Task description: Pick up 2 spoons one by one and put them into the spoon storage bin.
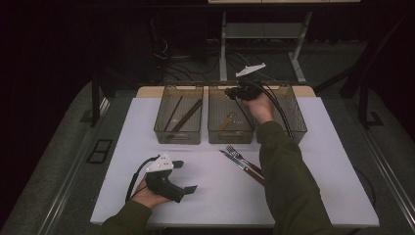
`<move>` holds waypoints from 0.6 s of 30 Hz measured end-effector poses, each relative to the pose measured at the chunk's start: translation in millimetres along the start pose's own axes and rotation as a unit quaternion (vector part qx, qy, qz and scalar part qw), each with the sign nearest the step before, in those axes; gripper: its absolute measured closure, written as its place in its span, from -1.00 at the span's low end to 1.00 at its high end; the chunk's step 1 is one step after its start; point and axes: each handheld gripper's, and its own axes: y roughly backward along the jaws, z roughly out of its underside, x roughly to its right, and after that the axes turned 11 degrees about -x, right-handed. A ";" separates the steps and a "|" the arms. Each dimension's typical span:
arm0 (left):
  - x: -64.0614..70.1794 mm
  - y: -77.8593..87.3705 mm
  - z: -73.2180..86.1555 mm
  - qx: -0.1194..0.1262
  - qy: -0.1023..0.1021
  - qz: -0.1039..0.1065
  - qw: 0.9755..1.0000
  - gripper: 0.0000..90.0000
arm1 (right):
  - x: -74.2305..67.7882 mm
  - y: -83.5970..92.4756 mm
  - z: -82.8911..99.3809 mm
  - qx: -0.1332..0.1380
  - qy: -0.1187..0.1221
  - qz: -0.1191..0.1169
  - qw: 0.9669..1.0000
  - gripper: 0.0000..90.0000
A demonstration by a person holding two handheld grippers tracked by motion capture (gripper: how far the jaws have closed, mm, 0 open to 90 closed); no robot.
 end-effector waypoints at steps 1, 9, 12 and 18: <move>-0.1 0.0 -0.1 0.000 0.000 0.000 1.000 -1.00 | -0.4 -1.7 0.0 -0.001 0.000 0.002 1.000 0.98; 0.1 0.2 0.1 0.001 -0.003 0.002 1.000 -1.00 | 1.7 -12.0 1.0 -0.010 -0.008 0.008 1.000 0.95; 0.1 0.3 0.3 0.001 -0.001 0.003 1.000 -1.00 | 1.5 -15.6 5.3 -0.018 -0.019 0.005 1.000 0.63; 0.1 0.1 0.4 0.000 0.001 0.003 1.000 -1.00 | 1.3 -2.1 10.5 -0.013 -0.036 -0.012 0.999 0.25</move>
